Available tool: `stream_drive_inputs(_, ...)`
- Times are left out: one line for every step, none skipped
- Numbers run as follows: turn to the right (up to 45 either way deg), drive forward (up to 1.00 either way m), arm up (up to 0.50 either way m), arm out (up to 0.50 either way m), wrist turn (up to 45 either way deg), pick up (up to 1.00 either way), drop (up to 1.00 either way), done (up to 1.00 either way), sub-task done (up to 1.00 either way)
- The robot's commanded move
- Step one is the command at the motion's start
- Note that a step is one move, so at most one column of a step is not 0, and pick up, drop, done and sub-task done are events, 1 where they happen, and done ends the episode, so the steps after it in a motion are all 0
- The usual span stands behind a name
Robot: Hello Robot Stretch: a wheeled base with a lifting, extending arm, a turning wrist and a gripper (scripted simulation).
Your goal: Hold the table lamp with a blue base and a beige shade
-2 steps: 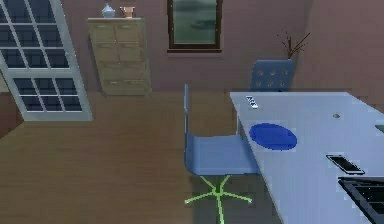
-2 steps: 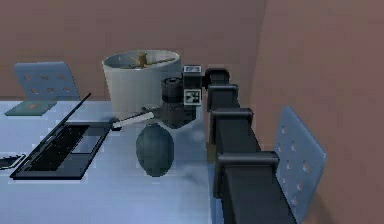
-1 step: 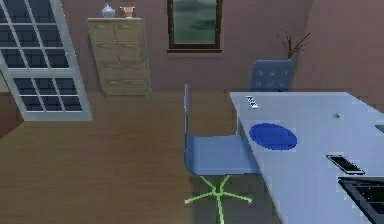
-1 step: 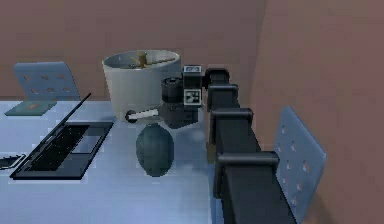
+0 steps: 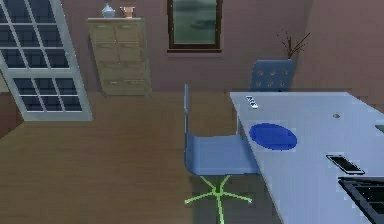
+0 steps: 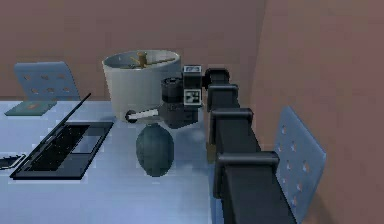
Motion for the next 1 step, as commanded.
stream_drive_inputs(0.0, 0.0, 0.0, 0.0, 0.0, 0.0, 0.0, 1.0, 0.0)
